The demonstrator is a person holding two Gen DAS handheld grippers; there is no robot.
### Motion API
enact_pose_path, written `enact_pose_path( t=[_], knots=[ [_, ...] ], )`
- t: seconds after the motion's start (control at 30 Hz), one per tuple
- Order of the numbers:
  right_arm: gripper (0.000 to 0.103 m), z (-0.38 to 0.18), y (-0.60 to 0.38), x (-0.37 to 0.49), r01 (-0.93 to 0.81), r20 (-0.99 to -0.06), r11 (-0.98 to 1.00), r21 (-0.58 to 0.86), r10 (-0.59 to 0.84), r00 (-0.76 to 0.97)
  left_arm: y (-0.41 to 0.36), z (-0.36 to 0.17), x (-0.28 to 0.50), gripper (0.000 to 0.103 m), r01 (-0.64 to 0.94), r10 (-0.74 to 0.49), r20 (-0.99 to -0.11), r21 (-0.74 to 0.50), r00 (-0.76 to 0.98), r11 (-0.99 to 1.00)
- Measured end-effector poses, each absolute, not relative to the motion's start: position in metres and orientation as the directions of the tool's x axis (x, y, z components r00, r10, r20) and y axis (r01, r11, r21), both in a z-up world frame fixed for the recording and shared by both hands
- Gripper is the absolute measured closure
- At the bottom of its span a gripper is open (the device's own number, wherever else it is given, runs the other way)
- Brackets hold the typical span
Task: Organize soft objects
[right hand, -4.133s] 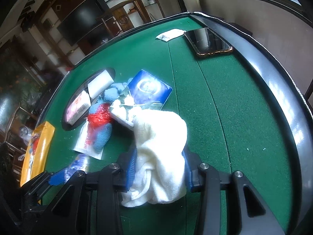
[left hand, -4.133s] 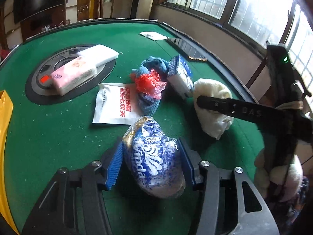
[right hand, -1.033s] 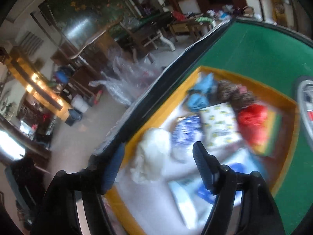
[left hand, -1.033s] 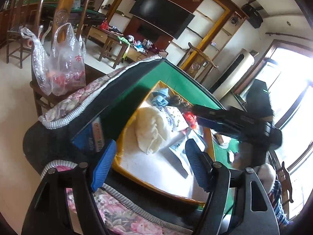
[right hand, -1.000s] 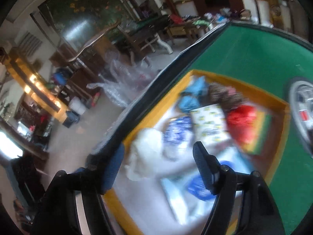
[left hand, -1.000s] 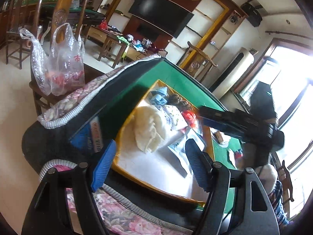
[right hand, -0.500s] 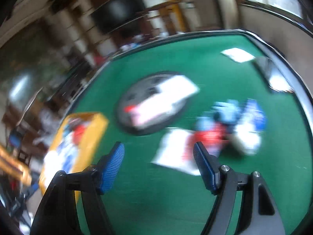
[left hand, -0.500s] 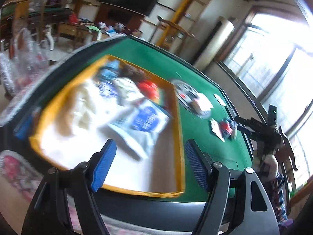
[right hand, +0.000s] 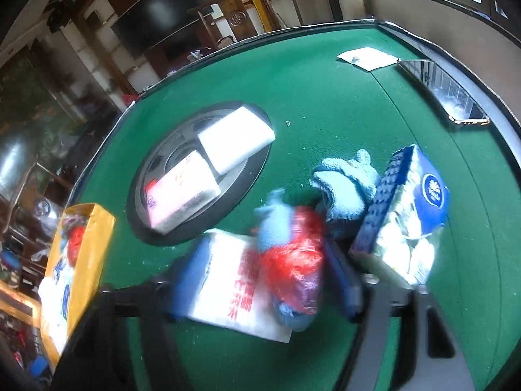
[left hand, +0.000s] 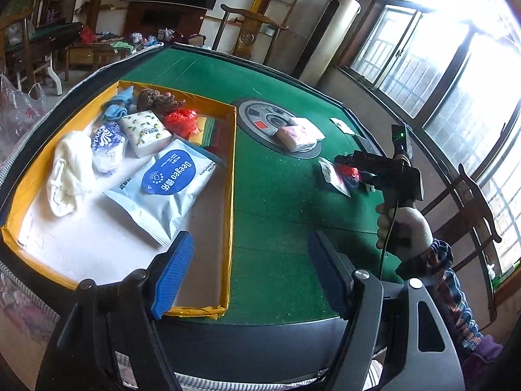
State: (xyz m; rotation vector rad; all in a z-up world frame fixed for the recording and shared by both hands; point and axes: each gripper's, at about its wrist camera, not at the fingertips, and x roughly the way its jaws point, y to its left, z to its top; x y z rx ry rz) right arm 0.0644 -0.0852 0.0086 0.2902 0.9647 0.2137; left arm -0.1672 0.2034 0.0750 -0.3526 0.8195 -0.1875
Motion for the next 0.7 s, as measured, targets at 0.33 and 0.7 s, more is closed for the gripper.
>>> enact_pose_path(
  t=[0.33, 0.7],
  knots=[
    [0.071, -0.006, -0.068, 0.01, -0.329, -0.723, 0.771, 0.545, 0.631, 0.281, 0.156, 0.07, -0.131, 0.03, 0.115, -0.372, -0.708, -0.384, 0.6, 0.916],
    [0.07, -0.005, -0.121, 0.001, -0.227, -0.687, 0.79, 0.569, 0.609, 0.397, 0.044, 0.039, -0.082, 0.031, 0.436, -0.309, -0.806, -0.071, 0.505, 0.897]
  ],
)
